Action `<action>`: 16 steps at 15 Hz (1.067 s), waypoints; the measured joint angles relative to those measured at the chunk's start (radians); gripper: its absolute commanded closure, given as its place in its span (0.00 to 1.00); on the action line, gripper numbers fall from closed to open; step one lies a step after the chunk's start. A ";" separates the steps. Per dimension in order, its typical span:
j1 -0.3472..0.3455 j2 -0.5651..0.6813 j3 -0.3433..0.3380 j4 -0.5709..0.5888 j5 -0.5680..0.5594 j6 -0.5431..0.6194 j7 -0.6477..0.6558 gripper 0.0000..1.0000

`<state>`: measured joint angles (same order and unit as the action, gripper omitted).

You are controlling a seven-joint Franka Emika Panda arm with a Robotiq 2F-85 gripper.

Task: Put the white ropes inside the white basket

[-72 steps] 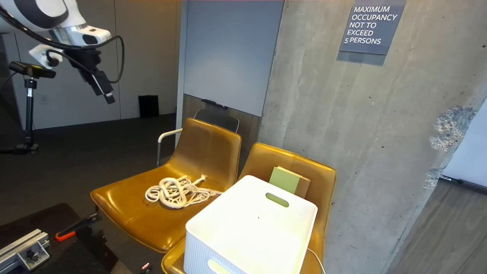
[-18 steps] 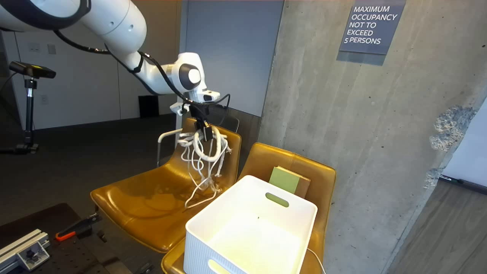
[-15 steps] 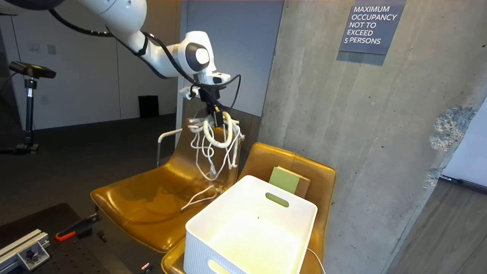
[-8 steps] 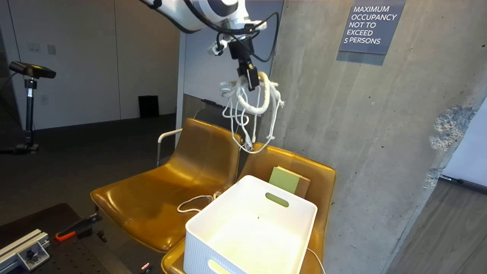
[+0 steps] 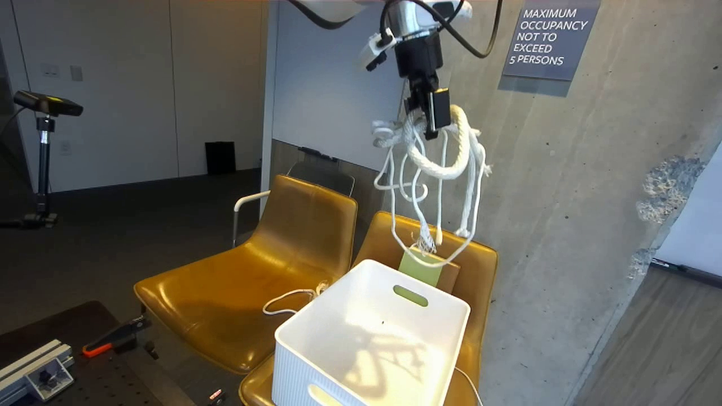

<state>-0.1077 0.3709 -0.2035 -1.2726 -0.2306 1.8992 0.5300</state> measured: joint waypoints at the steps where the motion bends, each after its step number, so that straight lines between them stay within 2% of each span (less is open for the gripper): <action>1: -0.005 0.001 0.000 -0.048 0.000 0.008 -0.001 1.00; 4: -0.001 0.002 0.002 -0.209 -0.001 0.060 0.000 1.00; 6: 0.003 0.003 0.002 -0.300 -0.005 0.112 0.004 0.74; 9: 0.005 0.003 -0.009 -0.380 -0.044 0.208 0.036 0.54; 13: 0.006 -0.014 -0.042 -0.377 -0.120 0.316 0.087 0.24; 16: 0.029 -0.066 -0.042 -0.381 -0.145 0.339 0.113 0.03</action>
<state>-0.0790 0.3053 -0.2451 -1.6534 -0.3756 2.2380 0.6435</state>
